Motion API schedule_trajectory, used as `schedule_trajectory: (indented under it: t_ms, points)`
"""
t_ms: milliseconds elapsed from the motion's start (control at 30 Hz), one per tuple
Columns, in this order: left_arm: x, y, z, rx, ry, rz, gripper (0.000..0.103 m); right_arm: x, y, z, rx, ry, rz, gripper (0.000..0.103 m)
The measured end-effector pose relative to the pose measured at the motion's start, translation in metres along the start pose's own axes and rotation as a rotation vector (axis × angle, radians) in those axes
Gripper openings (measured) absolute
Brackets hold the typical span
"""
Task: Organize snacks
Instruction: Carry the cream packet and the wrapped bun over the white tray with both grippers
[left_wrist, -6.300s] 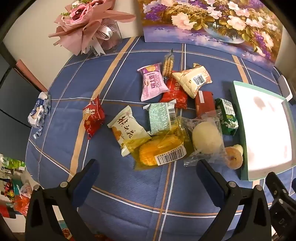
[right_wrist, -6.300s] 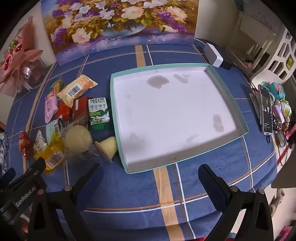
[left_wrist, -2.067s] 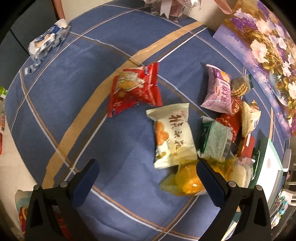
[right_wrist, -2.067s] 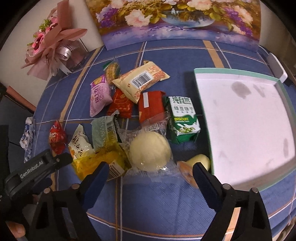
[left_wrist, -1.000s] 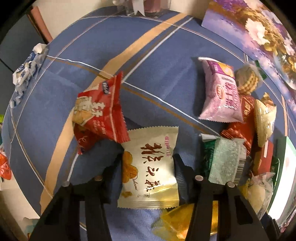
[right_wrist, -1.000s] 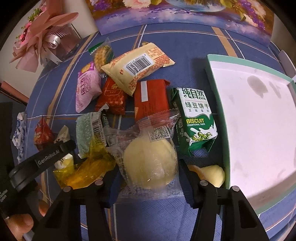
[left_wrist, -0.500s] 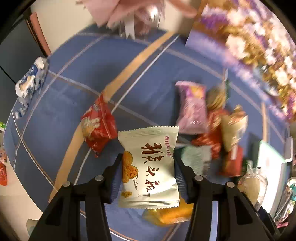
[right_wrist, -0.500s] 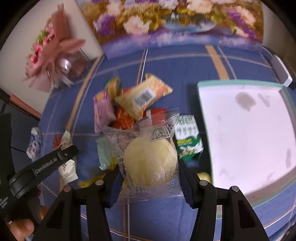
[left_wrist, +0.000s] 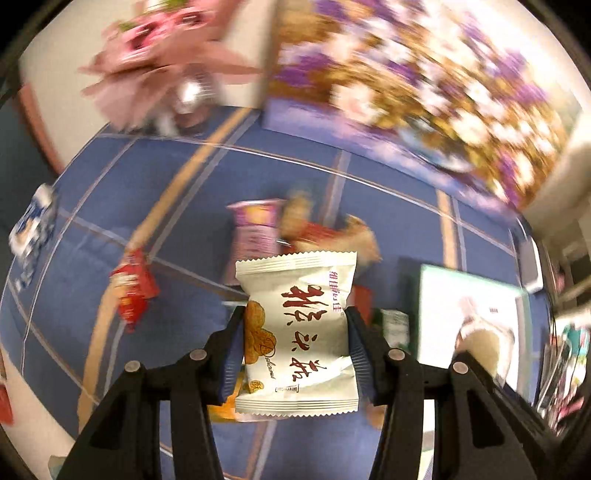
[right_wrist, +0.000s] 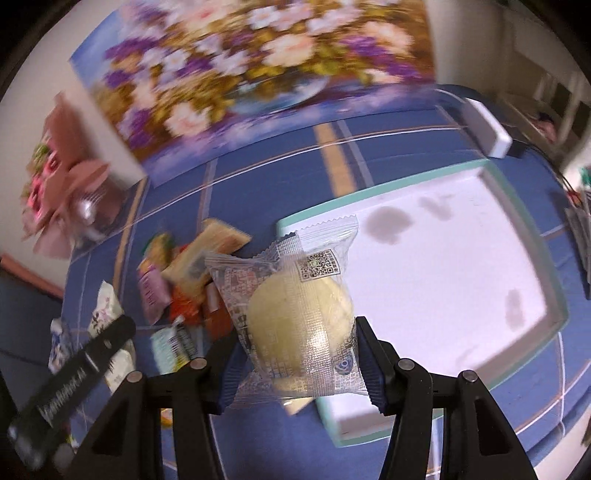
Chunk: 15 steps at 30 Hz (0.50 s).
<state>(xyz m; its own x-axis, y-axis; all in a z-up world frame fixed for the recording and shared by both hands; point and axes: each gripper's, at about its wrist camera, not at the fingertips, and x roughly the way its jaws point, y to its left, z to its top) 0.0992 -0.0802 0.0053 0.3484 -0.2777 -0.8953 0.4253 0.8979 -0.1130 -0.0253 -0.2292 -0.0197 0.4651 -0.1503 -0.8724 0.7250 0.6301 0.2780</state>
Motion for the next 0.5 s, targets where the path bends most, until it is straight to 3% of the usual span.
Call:
schedule_trajectory:
  t_ms: [500]
  points:
    - [0.045,-0.137,-0.024,0.271,0.033,-0.052,0.054,0.017,-0.111,0.021,0.274,-0.02,-0.075,0.058]
